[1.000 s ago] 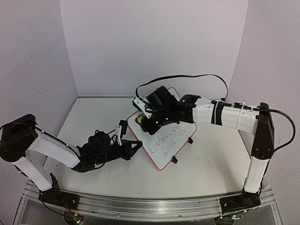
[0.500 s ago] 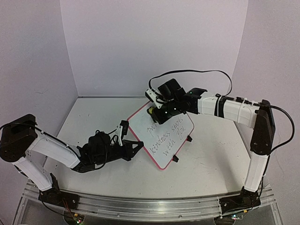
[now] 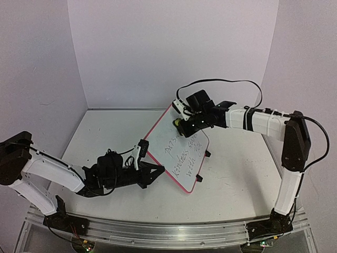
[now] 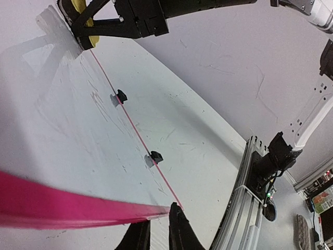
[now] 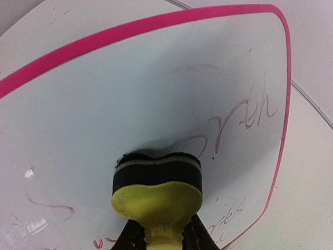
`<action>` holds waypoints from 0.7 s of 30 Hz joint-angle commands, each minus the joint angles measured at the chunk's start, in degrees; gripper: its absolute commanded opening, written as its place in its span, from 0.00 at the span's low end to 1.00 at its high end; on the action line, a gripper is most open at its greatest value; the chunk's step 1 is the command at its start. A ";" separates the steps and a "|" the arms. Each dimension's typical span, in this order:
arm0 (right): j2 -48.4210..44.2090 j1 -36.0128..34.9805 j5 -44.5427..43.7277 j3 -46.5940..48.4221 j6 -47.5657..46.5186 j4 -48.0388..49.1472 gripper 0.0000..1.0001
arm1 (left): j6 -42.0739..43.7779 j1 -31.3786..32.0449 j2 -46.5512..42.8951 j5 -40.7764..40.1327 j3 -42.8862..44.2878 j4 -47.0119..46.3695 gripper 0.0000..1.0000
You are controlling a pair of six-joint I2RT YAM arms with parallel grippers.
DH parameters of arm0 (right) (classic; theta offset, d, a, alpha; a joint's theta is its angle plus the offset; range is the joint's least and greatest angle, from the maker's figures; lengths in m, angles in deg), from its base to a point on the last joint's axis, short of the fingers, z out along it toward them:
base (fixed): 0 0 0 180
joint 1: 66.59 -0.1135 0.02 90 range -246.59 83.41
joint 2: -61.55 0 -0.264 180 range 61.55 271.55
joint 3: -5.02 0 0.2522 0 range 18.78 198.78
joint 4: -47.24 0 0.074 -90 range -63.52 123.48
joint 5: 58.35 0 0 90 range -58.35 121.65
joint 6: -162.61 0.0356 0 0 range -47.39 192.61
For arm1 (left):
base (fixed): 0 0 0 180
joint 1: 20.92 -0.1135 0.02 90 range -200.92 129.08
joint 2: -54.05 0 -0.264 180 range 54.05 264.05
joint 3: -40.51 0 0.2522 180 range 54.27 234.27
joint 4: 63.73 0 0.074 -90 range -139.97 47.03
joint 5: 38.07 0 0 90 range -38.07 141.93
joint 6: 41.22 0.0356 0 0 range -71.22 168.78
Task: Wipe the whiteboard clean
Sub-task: Erase the whiteboard at the center of the board.
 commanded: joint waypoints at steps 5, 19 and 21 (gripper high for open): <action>-8.39 -0.29 2.70 -7.59 1.82 4.99 0.00 | 0.29 1.79 -4.99 -7.89 -2.65 -1.10 0.39; -15.81 -1.19 1.29 -12.28 3.37 5.89 0.00 | -2.40 1.79 -4.00 -16.35 -1.31 -1.06 0.63; -16.10 -1.77 0.54 -12.64 3.37 5.89 0.00 | -1.40 1.79 -3.52 -15.91 -0.07 -1.09 0.62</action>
